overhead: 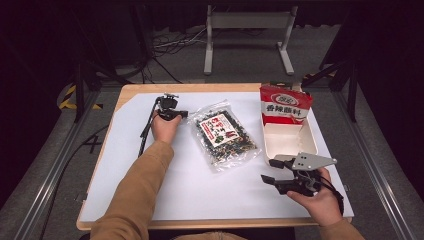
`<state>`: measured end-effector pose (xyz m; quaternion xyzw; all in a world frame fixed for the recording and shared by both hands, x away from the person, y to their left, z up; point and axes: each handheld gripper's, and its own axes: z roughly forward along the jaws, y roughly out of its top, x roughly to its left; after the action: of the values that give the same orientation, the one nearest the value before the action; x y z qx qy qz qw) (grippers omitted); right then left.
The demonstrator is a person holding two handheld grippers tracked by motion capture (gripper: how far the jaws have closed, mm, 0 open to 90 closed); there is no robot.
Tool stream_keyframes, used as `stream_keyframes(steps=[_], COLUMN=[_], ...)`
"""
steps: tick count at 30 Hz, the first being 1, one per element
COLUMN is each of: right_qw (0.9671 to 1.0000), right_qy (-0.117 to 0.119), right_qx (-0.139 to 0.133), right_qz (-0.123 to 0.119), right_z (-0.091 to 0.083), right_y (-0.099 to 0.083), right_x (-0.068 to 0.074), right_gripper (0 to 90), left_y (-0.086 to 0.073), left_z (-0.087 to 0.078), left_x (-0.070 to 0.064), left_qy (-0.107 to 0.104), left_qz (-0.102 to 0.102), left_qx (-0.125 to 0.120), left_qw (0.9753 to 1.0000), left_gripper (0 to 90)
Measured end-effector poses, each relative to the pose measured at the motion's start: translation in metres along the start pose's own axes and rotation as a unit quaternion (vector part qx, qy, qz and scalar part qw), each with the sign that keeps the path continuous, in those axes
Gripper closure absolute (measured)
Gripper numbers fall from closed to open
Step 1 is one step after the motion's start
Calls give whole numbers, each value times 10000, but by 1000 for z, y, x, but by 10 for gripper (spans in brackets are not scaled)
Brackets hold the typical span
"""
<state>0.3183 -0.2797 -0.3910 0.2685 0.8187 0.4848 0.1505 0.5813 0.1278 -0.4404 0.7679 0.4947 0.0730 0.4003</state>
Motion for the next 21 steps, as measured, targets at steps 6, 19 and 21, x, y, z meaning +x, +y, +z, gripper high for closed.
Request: stream_keyframes(steps=[6, 19, 21], right_qw=[10000, 9999, 9998], right_qy=[-1, -62, -69], right_qx=[2, -106, -120], right_qz=[17, -105, -125], right_z=[1, 0, 0], right_y=[1, 18, 22], right_x=[-2, -11, -12], right_gripper=[410, 430, 430], left_y=[7, 19, 20], left_z=[-19, -74, -81], left_x=[-7, -33, -38], left_qy=[-59, -445, -534], left_qz=[220, 636, 683], left_qx=[-267, -1010, -1111], left_qw=[9994, 9919, 9900], left_gripper=[900, 900, 900])
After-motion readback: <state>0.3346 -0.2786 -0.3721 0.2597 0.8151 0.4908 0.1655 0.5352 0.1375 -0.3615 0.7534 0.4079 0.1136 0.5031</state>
